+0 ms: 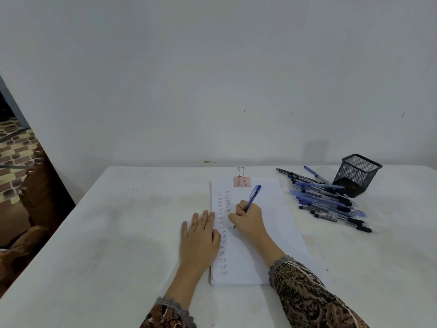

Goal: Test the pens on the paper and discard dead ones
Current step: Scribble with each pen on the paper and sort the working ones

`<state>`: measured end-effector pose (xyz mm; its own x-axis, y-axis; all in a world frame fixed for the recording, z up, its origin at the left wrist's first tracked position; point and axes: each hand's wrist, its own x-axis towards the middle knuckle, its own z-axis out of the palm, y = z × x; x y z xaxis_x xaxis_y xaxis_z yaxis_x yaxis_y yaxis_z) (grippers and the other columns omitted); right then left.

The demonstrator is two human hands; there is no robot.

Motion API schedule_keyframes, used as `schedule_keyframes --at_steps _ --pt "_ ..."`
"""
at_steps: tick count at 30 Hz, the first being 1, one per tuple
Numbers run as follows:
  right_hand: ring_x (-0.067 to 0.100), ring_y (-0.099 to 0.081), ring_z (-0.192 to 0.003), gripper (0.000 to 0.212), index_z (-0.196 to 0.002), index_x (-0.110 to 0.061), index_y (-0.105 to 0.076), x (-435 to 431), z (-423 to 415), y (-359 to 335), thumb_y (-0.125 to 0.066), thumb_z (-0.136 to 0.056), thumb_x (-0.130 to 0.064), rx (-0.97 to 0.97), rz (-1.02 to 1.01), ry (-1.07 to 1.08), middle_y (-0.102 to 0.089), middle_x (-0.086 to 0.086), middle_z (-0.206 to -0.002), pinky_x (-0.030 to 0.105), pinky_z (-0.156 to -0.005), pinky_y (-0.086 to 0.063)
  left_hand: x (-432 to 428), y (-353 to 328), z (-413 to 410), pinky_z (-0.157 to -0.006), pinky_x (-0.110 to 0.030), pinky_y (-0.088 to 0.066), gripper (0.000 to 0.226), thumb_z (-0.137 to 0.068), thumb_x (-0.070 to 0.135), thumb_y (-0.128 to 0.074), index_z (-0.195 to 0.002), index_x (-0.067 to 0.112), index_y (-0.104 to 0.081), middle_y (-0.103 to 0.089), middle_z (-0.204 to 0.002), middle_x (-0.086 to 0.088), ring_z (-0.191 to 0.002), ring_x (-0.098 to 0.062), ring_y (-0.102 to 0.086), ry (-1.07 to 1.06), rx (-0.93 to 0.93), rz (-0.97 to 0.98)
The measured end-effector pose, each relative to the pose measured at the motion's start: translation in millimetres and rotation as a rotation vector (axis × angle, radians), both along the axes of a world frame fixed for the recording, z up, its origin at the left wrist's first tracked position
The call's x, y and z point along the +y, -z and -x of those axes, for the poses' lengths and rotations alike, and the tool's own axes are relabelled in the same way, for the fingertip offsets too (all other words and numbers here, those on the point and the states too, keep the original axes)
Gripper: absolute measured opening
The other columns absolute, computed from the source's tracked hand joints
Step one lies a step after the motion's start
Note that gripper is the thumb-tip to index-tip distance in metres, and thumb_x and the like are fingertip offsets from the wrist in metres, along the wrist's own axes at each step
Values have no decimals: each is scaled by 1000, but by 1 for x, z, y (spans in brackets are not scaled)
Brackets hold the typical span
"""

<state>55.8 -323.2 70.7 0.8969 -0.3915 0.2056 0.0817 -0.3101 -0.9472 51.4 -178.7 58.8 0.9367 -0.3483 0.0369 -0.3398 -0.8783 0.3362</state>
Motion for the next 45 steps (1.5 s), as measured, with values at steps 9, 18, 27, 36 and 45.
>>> schedule_keyframes --at_steps 9,18,27,36,45 --pt "4 -26 -45 51 -49 -19 -22 2 1 2 -51 -69 17 -55 3 -2 -24 -5 -53 7 -54 -32 0 0 0 -116 -40 4 52 -99 32 -19 -149 25 -3 -1 -157 7 -144 -14 4 -1 -4 -6" --pt "7 -26 -30 50 -55 -16 -31 -15 7 -8 -37 -100 -35 -43 -907 10 -31 -4 -41 15 -31 -18 0 1 0 -116 -39 4 52 -99 33 -18 -149 26 -3 -1 -157 8 -144 -14 4 -5 -9 -2" --pt "12 -39 -37 34 -81 -13 -50 -22 18 -3 -30 -101 -33 -127 -1346 -51 -42 -2 -44 17 -38 -34 -1 1 1 -116 -38 4 52 -99 33 -18 -149 26 -4 -1 -157 8 -144 -13 3 -12 -6 -3" --pt "4 -22 -27 27 -84 -18 -53 -25 38 -2 -37 -99 -33 -142 -1497 -59 -26 -7 -41 15 -28 -15 -1 2 2 -117 -37 4 51 -99 33 -17 -148 26 -4 -1 -157 9 -144 -12 3 -20 6 0" --pt "8 -32 -35 32 -81 -15 -52 -38 63 -8 -33 -101 -32 -134 -1389 -4 -37 -5 -47 18 -36 -29 -2 1 4 -117 -37 1 50 -100 32 -16 -148 26 -5 -3 -157 9 -144 -11 0 -24 -15 -30"
